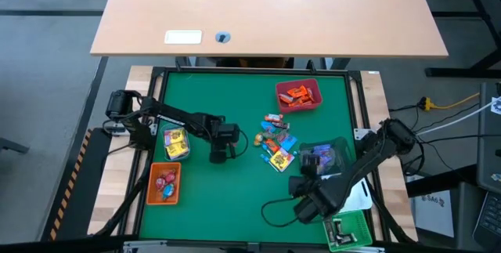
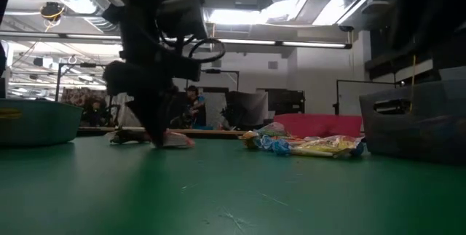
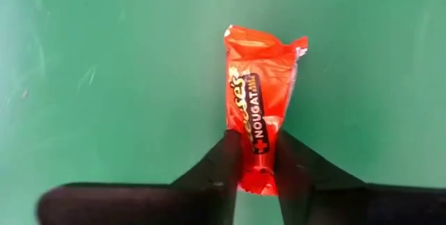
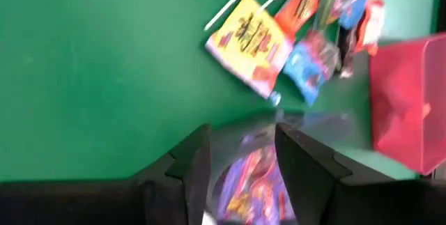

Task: Sort candy
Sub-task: Put the orange chocolate bar into the red bin

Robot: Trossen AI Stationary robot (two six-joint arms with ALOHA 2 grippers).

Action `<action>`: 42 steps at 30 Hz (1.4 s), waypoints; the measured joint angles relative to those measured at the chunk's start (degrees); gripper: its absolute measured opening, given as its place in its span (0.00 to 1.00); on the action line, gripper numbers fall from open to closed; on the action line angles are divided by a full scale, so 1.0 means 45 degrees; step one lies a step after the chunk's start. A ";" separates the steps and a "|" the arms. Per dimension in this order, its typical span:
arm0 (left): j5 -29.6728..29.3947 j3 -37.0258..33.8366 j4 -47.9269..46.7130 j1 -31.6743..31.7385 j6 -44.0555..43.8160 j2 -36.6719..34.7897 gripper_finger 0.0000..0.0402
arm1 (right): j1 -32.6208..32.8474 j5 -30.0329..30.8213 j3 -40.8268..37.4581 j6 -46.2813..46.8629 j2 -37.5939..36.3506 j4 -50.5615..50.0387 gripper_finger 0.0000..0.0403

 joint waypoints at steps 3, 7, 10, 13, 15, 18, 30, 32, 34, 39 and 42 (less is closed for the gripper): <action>0.0502 0.0000 0.0827 -0.0062 -0.0324 0.0000 0.09 | -0.0542 0.0452 -0.0368 -0.0655 -0.0351 0.0836 0.39; 0.1516 0.0000 0.2036 -0.0190 -0.0614 0.0010 0.05 | -0.1494 0.0381 -0.0792 -0.1918 -0.0421 0.2422 0.39; 0.2015 0.0000 0.2832 -0.0346 -0.0626 0.0010 0.05 | -0.2121 0.0020 -0.1122 -0.3377 -0.0336 0.3858 0.39; 0.2305 0.0000 0.3473 -0.0538 -0.0641 0.0010 0.05 | -0.2661 -0.0854 -0.1514 -0.4942 -0.0310 0.5328 0.39; 0.2368 0.0000 0.3707 -0.0670 -0.0663 0.0010 0.05 | -0.2963 -0.1507 -0.1608 -0.5775 -0.0310 0.6122 0.39; 0.2392 0.0000 0.4134 -0.0878 -0.0783 0.0010 0.04 | -0.3300 -0.2091 -0.1615 -0.6591 -0.0310 0.7043 0.39; 0.4197 0.0000 0.6752 -0.1538 -0.0879 0.0010 0.04 | -0.3501 -0.2271 -0.1615 -0.9077 -0.0310 1.0050 0.39; 0.4430 0.0000 0.7142 -0.1618 -0.0864 0.0010 0.04 | -0.3499 -0.2290 -0.1615 -0.9279 -0.0310 0.9990 0.39; 0.4701 0.0000 0.7448 -0.1669 -0.0854 0.0010 0.04 | -0.3504 -0.2569 -0.1615 -0.9291 -0.0310 0.9905 0.39; 0.5102 0.0000 0.7800 -0.1669 -0.0849 0.0010 0.04 | -0.3504 -0.2919 -0.1615 -0.9310 -0.0310 0.9902 0.39; 0.5245 0.0000 0.7882 -0.1669 -0.0849 0.0010 0.04 | -0.3503 -0.2920 -0.1615 -0.9306 -0.0310 0.9923 0.39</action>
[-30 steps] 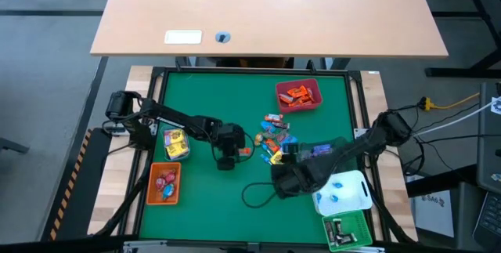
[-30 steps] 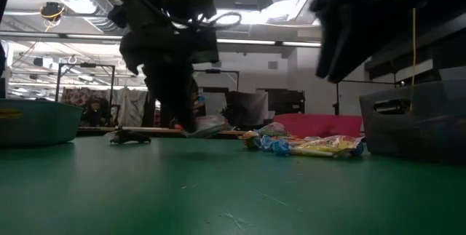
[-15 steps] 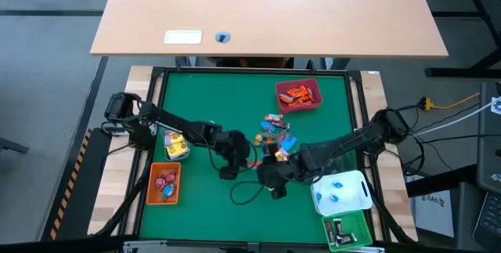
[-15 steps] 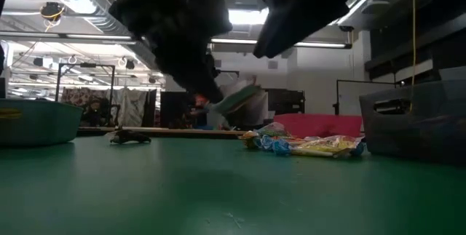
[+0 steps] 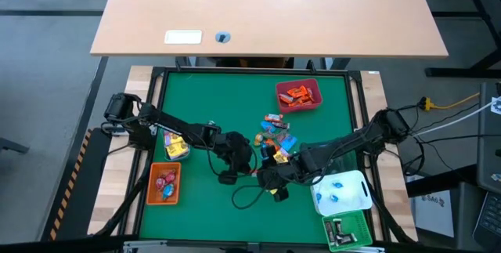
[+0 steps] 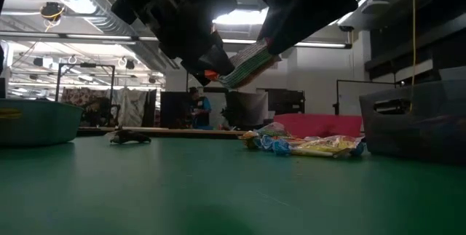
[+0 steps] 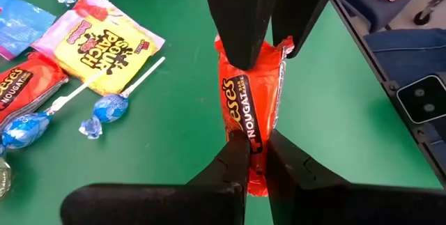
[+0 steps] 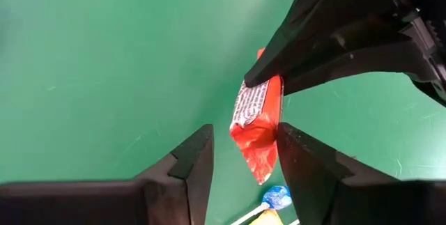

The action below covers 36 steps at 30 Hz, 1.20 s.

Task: Sort candy
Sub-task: Put the orange chocolate bar into the red bin

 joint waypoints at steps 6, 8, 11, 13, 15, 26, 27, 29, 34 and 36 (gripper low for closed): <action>0.0032 -0.0005 0.0022 0.0000 -0.0001 0.0000 0.05 | -0.0002 0.0005 0.0000 0.0005 0.0000 0.0023 0.29; 0.0027 -0.0005 0.0019 0.0002 -0.0002 0.0000 0.05 | -0.0002 0.0000 0.0000 0.0009 0.0000 0.0018 0.22; 0.0027 -0.0015 0.0019 0.0000 -0.0005 0.0000 0.05 | -0.0002 0.0000 0.0000 0.0010 0.0000 0.0018 0.10; -0.0019 -0.0015 0.0016 0.0000 -0.0005 0.0000 0.05 | -0.0002 0.0000 0.0000 0.0015 0.0000 0.0017 0.03; -0.0053 -0.0015 0.0015 0.0000 -0.0010 0.0000 0.05 | -0.0002 0.0000 0.0000 0.0024 0.0000 0.0008 0.02; -0.0737 -0.0015 0.0005 0.0005 -0.0001 0.0000 0.12 | -0.0080 0.0772 0.0011 0.0015 0.0010 0.0004 0.00; -0.0938 -0.0015 0.0005 0.0000 0.0000 0.0000 0.14 | -0.0108 0.0772 0.0047 0.0019 0.0015 -0.0002 0.00; -0.1327 -0.0015 0.0005 0.0009 0.0000 0.0000 0.20 | -0.0282 0.0787 0.0166 -0.0020 0.0014 -0.0026 0.00; -0.2132 -0.0010 -0.0088 0.0170 0.0001 -0.0005 0.32 | -0.0835 0.0845 0.0542 -0.0382 -0.0226 -0.0979 0.00; -0.2371 -0.0010 -0.0253 0.0322 -0.0001 -0.0005 0.33 | -0.1128 0.0903 0.0600 -0.0459 -0.0454 -0.1493 0.00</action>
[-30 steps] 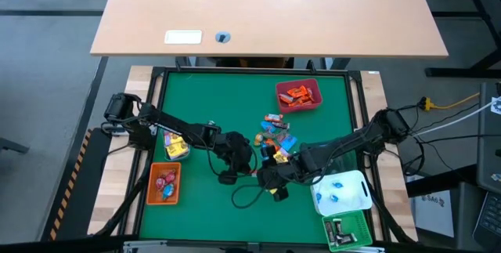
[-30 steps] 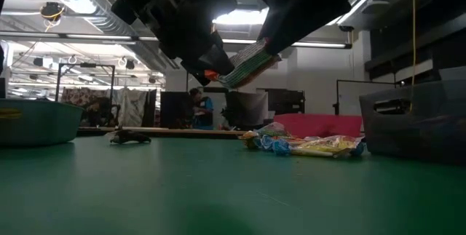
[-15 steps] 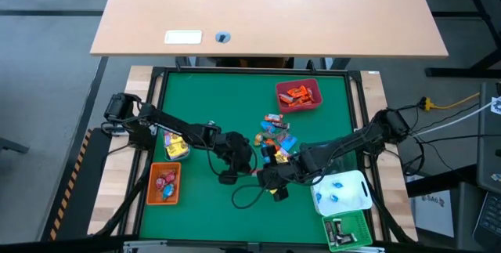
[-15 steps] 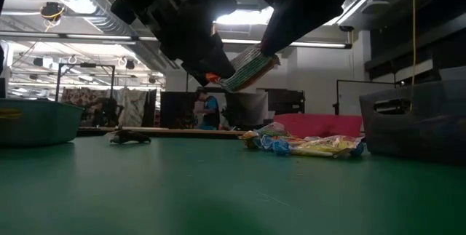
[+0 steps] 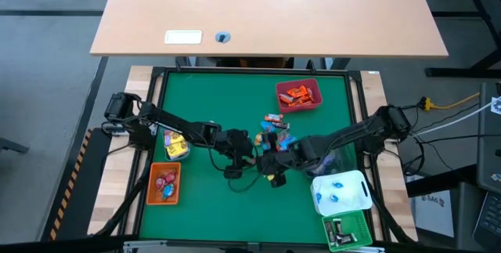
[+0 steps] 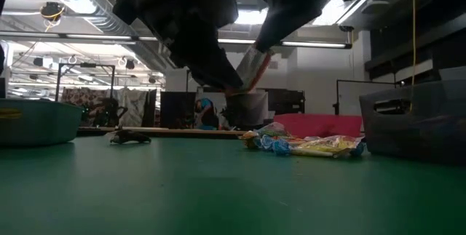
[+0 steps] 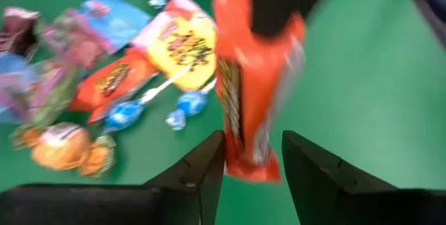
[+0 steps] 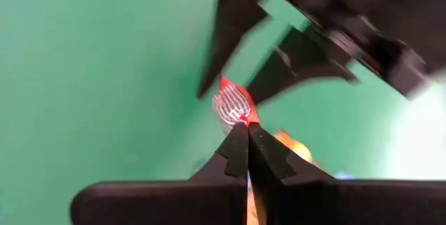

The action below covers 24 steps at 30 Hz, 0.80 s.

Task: Sort candy
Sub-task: Put the orange chocolate bar into the red bin

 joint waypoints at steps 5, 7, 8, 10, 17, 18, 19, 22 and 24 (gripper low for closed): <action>-0.0035 0.0000 -0.0311 0.0633 -0.0018 0.0000 0.33 | -0.0721 0.0005 0.0027 -0.0174 -0.0497 -0.1539 0.00; -0.0027 0.0000 -0.0489 0.0941 -0.0047 0.0000 0.33 | -0.1085 0.0092 0.0027 -0.0192 -0.0699 -0.2256 0.00; -0.0024 0.0000 -0.0594 0.1094 -0.0045 0.0000 0.33 | -0.1291 0.0248 0.0027 -0.0195 -0.0789 -0.2657 0.00; -0.0026 0.0000 -0.0880 0.1429 -0.0048 0.0000 0.33 | -0.1770 0.0706 0.0027 -0.0205 -0.0909 -0.3410 0.00; 0.0021 0.0000 -0.1888 0.2449 -0.0749 0.0000 0.33 | -0.3992 0.2217 0.0027 -0.0196 -0.1154 -0.5728 0.00; 0.0023 0.0000 -0.1965 0.2537 -0.0771 0.0000 0.33 | -0.4365 0.2407 0.0027 -0.0203 -0.1154 -0.5893 0.00; 0.0018 0.0000 -0.2040 0.2615 -0.0771 0.0000 0.33 | -0.4746 0.2553 0.0025 -0.0199 -0.1154 -0.6058 0.00; 0.0042 0.0000 -0.2132 0.2774 -0.0775 0.0000 0.33 | -0.5935 0.2763 -0.0001 -0.0196 -0.1154 -0.6164 0.00; 0.0052 0.0000 -0.2137 0.2815 -0.0728 0.0000 0.33 | -0.6678 0.2754 -0.0077 -0.0196 -0.1154 -0.6169 0.00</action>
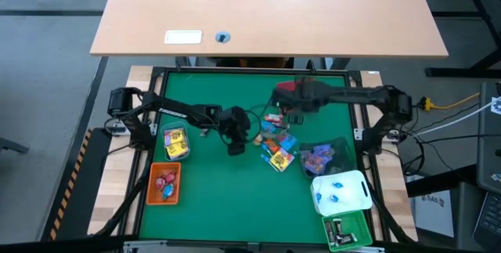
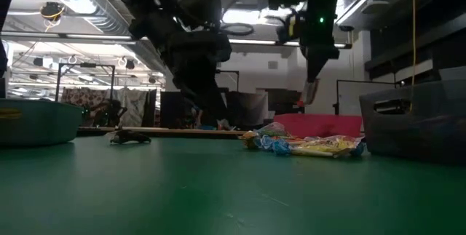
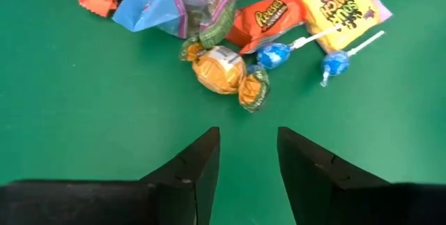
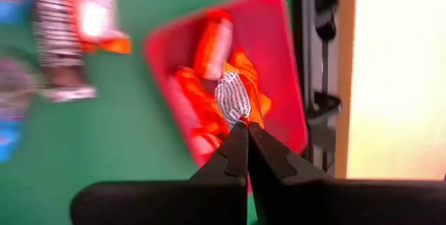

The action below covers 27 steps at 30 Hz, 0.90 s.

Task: Sort candy
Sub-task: Put the orange chocolate bar into the red bin, then put the brown chocolate bar into the green bin

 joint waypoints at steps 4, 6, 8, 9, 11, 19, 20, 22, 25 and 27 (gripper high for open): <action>0.0000 0.0005 0.0005 -0.0004 0.0029 0.0000 0.33 | -0.1376 -0.0179 -0.0201 0.0005 0.0000 0.0005 0.00; 0.0009 0.0005 0.0005 -0.0009 0.0052 0.0000 0.33 | -0.1914 -0.0730 -0.0351 0.0006 0.0000 0.0018 0.00; -0.0002 0.0024 -0.0048 -0.0004 0.0057 -0.0088 0.33 | -0.2343 -0.1448 -0.0523 0.0010 0.0000 0.0029 0.00; -0.0005 0.0042 -0.0138 -0.0002 0.0109 -0.0186 0.33 | -0.2509 -0.1777 -0.0611 0.0012 0.0005 0.0039 0.00; -0.0007 0.0128 -0.0210 -0.0004 0.0440 -0.0481 0.33 | -0.2770 -0.2194 -0.0772 0.0015 0.0000 0.0047 0.01; -0.0044 0.0136 -0.2003 0.0035 0.0727 -0.2319 0.33 | -0.3042 -0.2229 -0.1279 0.0013 0.0005 0.0125 0.08; -0.0037 0.0136 -0.2467 0.0035 0.0718 -0.2503 0.33 | -0.3042 -0.2234 -0.1290 0.0010 0.0005 0.0125 0.11; -0.0010 0.0136 -0.3095 -0.0004 0.0714 -0.2861 0.33 | -0.3033 -0.2230 -0.1290 0.0010 0.0005 0.0150 0.16; -0.0053 0.0136 -0.4261 -0.0113 0.0692 -0.3193 0.33 | -0.3018 -0.2251 -0.1290 0.0010 0.0005 0.0202 0.26; -0.0119 0.0136 -0.5040 -0.0159 0.0677 -0.3264 0.33 | -0.3018 -0.2321 -0.1290 0.0010 0.0005 0.0218 0.32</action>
